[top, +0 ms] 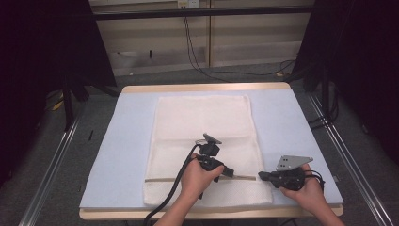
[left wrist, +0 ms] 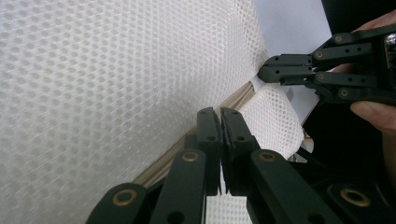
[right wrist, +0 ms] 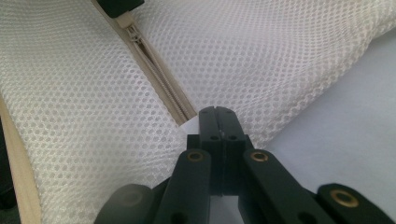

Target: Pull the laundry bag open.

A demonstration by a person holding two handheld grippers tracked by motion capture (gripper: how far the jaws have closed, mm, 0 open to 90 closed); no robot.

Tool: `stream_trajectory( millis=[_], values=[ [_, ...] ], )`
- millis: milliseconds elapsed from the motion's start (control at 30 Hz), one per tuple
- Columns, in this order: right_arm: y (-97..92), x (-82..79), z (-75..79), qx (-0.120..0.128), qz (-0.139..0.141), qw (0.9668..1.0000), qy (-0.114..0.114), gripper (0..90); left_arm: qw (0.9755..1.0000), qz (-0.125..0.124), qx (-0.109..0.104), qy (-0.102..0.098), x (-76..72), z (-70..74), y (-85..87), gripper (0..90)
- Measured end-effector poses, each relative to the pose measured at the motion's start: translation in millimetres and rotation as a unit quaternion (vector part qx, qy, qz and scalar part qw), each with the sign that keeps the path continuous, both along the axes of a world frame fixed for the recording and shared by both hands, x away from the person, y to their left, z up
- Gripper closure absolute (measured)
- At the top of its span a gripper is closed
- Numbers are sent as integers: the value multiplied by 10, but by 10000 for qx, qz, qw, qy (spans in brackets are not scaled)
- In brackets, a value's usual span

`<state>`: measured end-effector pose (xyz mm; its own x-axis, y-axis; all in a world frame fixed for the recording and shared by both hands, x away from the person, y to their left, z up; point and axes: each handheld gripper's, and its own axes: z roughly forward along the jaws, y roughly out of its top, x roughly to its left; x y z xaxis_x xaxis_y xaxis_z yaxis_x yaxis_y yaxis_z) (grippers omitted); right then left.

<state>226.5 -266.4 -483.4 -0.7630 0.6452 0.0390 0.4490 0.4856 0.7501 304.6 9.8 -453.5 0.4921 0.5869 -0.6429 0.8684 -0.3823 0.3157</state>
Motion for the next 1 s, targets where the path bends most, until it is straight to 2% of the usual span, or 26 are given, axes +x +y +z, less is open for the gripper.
stream_trajectory(
  millis=[67,133,200,300,333,367,533,567,933,967,1000],
  values=[
    [0,0,0,2,-5,10000,2,900,10000,39,34,-29,-5,7,4,873],
    [0,0,0,1,-4,10000,1,900,10000,56,-32,11,-8,13,17,873],
    [1,-2,0,-3,-15,10000,-1,900,10000,0,38,-53,-9,3,28,873],
    [2,-3,0,2,-21,10000,-1,900,10000,-7,-3,-26,-8,-1,36,873],
    [2,-4,-2,4,-26,10000,-4,900,9999,-19,73,-75,-4,1,50,873],
    [0,-5,-1,9,-18,10000,4,900,10000,-10,10,-62,1,6,75,873],
    [1,-7,-2,4,-22,10000,-10,900,10000,27,13,-85,-6,14,104,873],
    [3,-5,-1,-13,-21,10000,-25,900,9999,110,-23,-54,-13,19,109,873],
    [-1,-9,1,-4,-52,10000,13,900,9999,84,38,-106,-6,7,169,873],
    [-2,-8,0,0,-52,10000,14,900,10000,46,-24,-47,0,7,175,873],
    [-3,-7,-1,16,-39,10000,22,900,9999,102,15,-69,-7,8,164,874]
  ],
)
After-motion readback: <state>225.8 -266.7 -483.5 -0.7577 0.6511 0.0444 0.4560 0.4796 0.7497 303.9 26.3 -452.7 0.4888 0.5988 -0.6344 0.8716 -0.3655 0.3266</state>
